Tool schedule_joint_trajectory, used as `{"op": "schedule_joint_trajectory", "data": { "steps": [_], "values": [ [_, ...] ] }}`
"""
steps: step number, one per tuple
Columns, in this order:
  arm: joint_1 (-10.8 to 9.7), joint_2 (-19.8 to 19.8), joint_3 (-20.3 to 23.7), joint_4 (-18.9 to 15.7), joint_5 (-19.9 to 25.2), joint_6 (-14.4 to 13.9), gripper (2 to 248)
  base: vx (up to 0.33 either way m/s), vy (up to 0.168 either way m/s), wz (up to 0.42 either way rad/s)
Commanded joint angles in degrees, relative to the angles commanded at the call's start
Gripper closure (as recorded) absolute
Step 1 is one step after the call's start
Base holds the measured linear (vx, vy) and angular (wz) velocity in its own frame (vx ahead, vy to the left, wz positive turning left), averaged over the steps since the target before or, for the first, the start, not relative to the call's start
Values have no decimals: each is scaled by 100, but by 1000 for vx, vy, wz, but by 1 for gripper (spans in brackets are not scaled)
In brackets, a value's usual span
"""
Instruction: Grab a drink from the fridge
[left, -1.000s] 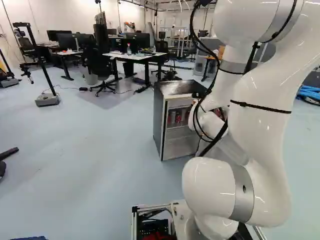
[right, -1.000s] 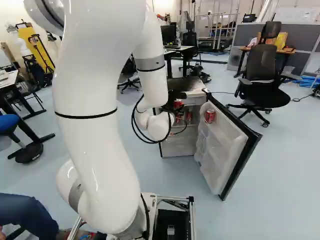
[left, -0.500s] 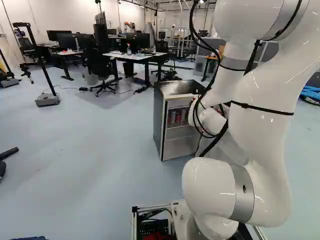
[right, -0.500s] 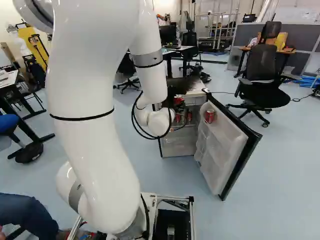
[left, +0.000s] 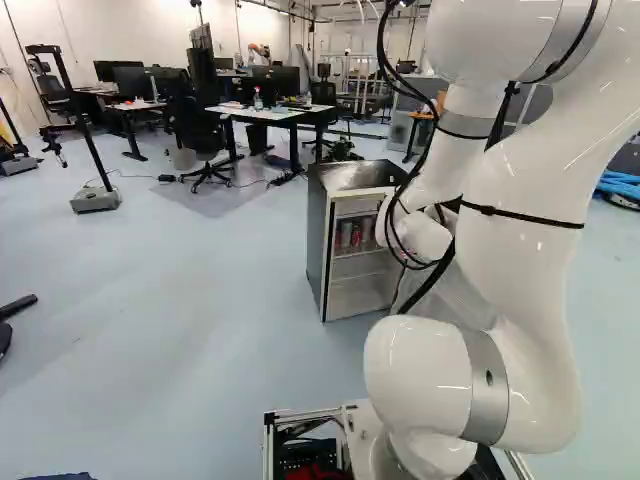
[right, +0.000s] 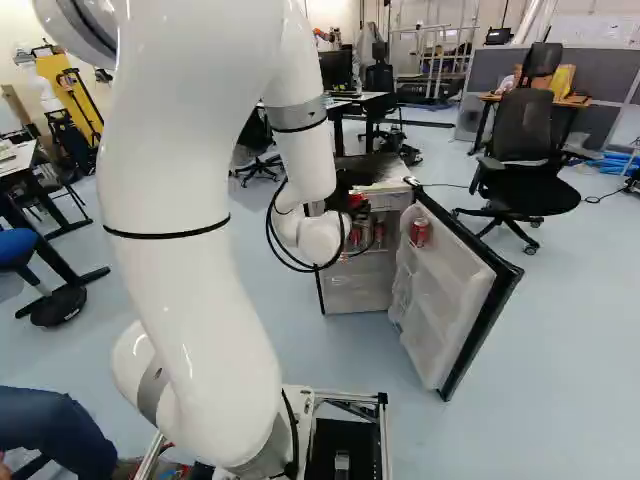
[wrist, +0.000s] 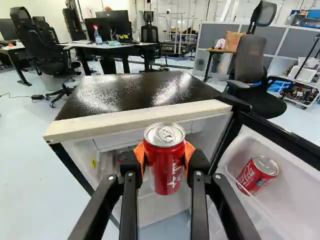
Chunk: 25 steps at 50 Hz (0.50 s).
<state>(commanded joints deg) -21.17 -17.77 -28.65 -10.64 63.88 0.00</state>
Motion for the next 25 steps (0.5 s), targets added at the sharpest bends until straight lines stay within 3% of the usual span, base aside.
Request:
{"op": "schedule_joint_trajectory", "data": {
  "steps": [25],
  "values": [
    [62, 169, -205, 0, -336, 0, 153, 0, 0, 0]
  ]
}}
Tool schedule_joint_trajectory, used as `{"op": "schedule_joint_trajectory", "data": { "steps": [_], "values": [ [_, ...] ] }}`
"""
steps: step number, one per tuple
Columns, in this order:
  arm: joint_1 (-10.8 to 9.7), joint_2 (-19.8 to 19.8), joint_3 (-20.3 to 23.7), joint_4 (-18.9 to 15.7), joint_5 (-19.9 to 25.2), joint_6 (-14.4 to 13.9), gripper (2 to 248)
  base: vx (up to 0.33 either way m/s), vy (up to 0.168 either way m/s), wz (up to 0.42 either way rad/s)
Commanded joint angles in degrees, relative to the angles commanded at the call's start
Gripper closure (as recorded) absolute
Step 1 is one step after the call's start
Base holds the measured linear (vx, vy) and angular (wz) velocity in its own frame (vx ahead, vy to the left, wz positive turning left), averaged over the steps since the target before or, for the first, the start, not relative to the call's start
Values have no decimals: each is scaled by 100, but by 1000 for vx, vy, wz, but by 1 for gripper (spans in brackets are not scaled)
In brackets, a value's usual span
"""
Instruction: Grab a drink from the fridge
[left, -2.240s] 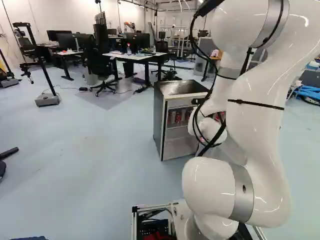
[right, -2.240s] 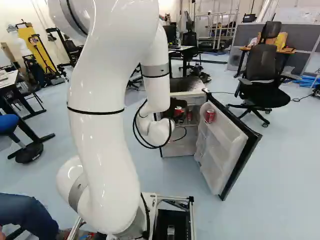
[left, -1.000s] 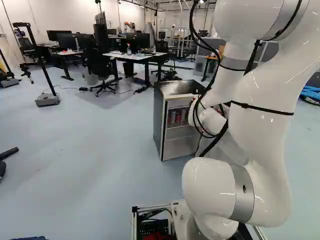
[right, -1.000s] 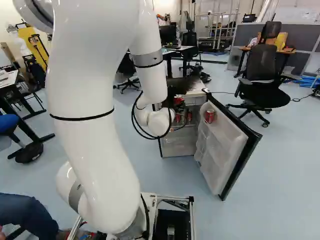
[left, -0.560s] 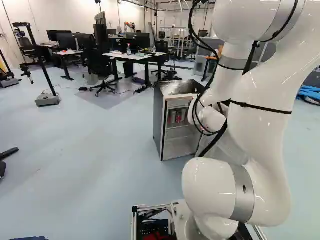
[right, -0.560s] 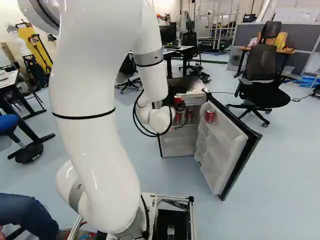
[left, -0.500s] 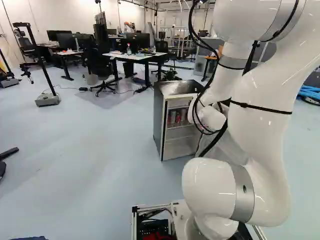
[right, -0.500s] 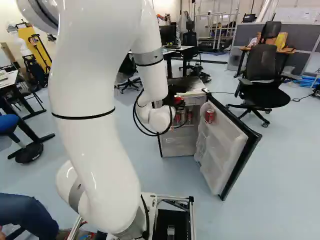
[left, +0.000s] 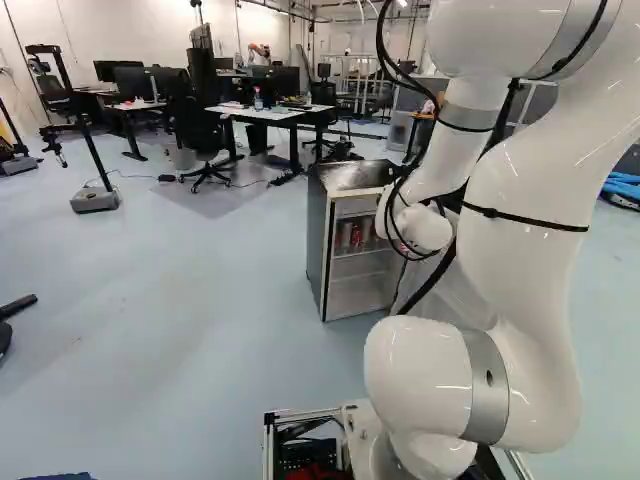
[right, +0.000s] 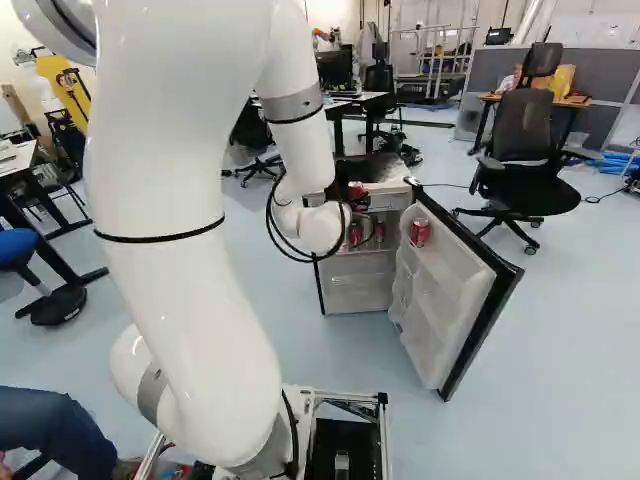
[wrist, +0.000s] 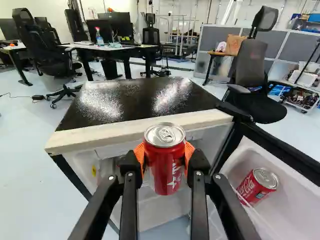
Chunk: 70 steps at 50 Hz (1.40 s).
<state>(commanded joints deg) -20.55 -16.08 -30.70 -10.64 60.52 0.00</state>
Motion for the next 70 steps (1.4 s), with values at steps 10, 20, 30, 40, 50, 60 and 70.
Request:
{"op": "schedule_joint_trajectory", "data": {
  "steps": [10, 20, 30, 40, 50, 60, 70],
  "values": [
    [28, 48, -106, 0, -137, 0, 153, 0, 0, 0],
    [57, 79, -224, 0, -270, 0, 153, 0, 0, 0],
    [89, 89, -367, 0, -404, 0, 153, 0, 0, 0],
    [123, 84, -526, 0, -539, 0, 153, 0, 0, 0],
    [156, 73, -689, 0, -674, 0, 153, 0, 0, 0],
    [189, 54, -860, 0, -809, 0, 153, 0, 0, 0],
    [221, 5, -1038, 0, -932, 0, 153, 0, 0, 0]
  ]
}}
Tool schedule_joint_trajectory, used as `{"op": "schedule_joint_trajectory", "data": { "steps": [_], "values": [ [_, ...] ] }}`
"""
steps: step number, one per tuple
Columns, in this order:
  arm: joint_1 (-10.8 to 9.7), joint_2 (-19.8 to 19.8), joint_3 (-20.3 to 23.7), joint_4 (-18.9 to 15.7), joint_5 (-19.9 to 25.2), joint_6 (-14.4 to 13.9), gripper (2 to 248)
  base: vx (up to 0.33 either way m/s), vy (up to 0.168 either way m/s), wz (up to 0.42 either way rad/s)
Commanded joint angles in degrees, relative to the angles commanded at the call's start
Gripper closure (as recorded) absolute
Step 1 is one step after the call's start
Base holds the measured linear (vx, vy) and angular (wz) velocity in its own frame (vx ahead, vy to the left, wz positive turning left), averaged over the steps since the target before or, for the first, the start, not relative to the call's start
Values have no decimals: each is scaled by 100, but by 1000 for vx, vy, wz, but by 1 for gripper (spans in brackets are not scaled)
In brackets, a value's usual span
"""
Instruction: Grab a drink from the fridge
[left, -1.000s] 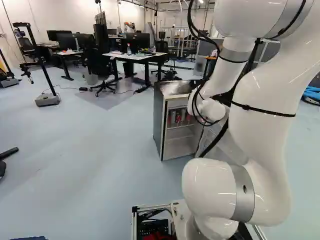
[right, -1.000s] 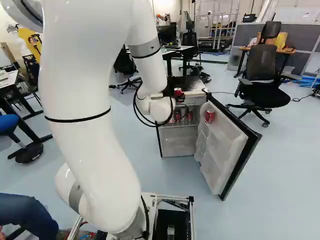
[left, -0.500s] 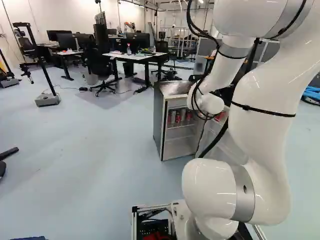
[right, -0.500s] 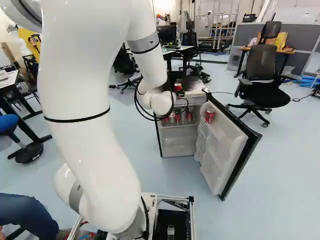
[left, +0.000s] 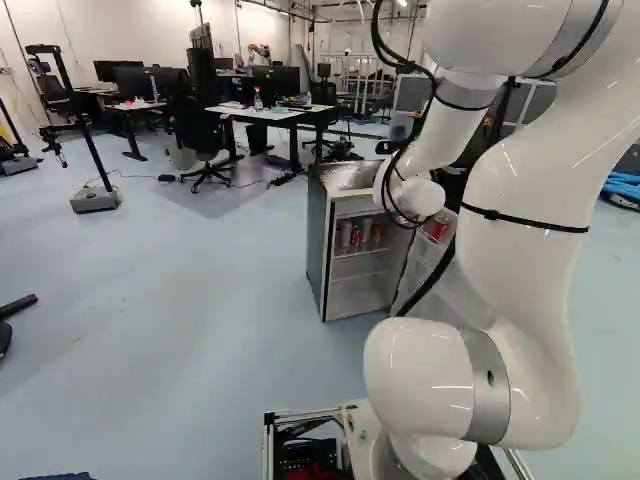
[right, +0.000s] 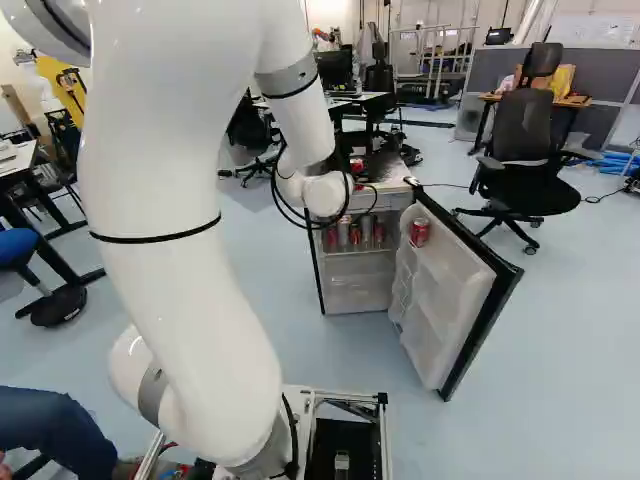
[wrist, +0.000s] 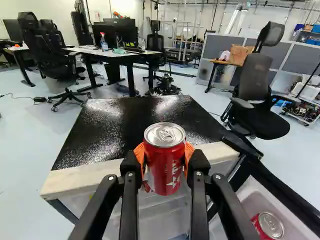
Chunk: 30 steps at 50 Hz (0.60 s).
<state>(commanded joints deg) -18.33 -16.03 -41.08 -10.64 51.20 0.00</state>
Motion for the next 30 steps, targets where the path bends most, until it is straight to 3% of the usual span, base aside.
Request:
{"op": "schedule_joint_trajectory", "data": {
  "steps": [30],
  "values": [
    [92, -471, -567, 0, -227, 0, 153, 0, 0, 0]
  ]
}}
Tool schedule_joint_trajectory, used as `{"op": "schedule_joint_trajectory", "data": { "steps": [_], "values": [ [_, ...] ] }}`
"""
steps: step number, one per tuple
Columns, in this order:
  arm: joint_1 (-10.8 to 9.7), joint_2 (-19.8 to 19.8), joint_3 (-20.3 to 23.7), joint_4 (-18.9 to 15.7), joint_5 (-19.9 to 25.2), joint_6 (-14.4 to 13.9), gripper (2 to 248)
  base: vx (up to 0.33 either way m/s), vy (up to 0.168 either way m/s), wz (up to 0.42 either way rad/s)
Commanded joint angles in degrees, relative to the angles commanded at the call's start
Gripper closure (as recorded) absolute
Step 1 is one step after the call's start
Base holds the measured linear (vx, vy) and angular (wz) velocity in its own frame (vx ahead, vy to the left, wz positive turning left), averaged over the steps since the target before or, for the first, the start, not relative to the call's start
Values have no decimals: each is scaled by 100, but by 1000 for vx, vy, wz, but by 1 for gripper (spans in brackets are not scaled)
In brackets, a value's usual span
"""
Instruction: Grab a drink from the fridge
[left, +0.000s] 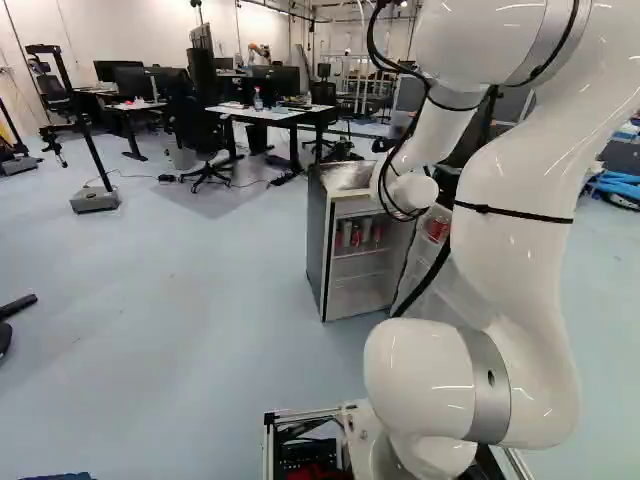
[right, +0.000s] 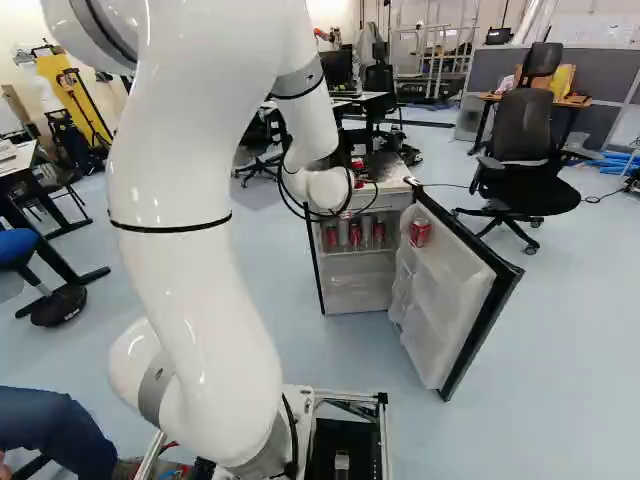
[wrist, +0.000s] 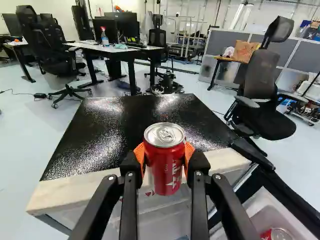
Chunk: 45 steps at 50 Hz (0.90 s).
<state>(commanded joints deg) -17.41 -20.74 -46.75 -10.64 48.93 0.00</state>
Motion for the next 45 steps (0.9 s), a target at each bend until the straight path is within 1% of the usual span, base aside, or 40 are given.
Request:
{"op": "schedule_joint_trajectory", "data": {
  "steps": [22, 45],
  "values": [
    [63, -344, -428, 0, 0, 0, 153, 0, 0, 0],
    [127, -624, -784, 0, 0, 0, 153, 0, 0, 0]
  ]
}}
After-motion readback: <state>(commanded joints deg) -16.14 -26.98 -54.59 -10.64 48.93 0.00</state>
